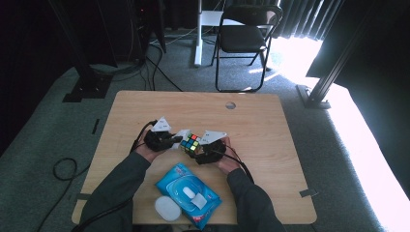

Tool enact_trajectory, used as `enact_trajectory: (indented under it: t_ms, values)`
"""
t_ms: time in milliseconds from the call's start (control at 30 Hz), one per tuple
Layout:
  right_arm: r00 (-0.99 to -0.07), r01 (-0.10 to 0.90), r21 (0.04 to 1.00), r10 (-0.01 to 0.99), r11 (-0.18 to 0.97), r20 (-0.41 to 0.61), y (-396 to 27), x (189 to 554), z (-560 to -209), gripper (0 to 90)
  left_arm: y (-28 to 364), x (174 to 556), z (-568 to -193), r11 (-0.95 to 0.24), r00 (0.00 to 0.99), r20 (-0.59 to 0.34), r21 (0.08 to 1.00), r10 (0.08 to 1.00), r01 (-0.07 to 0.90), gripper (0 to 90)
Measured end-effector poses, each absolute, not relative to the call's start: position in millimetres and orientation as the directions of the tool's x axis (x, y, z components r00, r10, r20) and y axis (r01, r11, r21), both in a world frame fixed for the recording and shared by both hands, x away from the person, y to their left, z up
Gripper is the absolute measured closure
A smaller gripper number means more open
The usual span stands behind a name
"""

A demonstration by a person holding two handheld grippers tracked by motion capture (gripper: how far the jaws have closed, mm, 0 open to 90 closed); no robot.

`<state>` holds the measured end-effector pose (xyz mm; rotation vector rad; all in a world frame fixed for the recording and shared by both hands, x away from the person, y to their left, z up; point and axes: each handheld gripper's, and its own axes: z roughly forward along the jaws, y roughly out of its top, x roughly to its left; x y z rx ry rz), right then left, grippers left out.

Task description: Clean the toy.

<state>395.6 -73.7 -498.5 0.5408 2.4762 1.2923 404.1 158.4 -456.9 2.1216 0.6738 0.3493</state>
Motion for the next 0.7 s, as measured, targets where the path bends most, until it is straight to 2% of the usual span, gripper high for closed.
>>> enact_trajectory:
  t_ms: [333,700]
  values:
    - [-0.9,0.165,0.849,0.429,0.501,-0.079,-74,393,-492,34.2,159,408,-468,-0.484,0.81,-0.011,0.797,0.586,0.361,84.4]
    - [-0.861,0.199,0.873,0.506,0.444,-0.061,-86,399,-482,34.1,156,407,-472,-0.506,0.811,0.009,0.786,0.585,0.356,84.5]
